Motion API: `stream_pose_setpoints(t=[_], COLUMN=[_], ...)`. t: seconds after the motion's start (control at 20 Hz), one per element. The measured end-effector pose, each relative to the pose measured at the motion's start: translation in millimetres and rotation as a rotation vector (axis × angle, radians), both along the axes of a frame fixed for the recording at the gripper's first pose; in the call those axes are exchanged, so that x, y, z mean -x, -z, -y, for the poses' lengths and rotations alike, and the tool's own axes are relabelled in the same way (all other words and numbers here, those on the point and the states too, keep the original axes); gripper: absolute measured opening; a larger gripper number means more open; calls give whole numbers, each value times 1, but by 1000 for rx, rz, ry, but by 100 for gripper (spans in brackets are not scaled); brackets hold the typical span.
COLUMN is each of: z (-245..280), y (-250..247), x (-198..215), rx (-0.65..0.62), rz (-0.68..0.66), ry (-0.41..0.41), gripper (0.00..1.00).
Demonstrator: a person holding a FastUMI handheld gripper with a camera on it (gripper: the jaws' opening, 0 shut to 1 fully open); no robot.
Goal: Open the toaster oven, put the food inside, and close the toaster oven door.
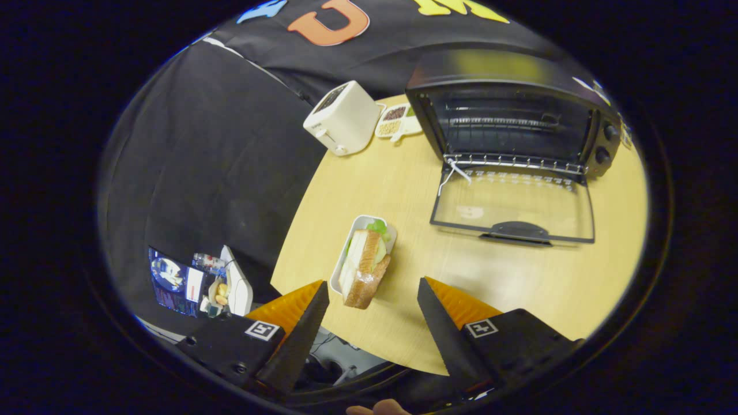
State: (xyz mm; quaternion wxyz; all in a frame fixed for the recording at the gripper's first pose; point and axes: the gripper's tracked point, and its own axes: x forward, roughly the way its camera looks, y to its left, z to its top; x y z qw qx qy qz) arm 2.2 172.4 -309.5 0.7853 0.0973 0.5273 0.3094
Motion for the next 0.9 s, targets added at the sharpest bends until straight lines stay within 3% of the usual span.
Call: stream_pose_setpoints(t=[0.35,0.7,0.9], z=[-35,-49,-54], y=[49,58,47], x=[-17,-21,-18], rx=[-2,-32,-83], rz=[-102,-180,-243], ry=[-20,7,45], gripper=[100,98,73])
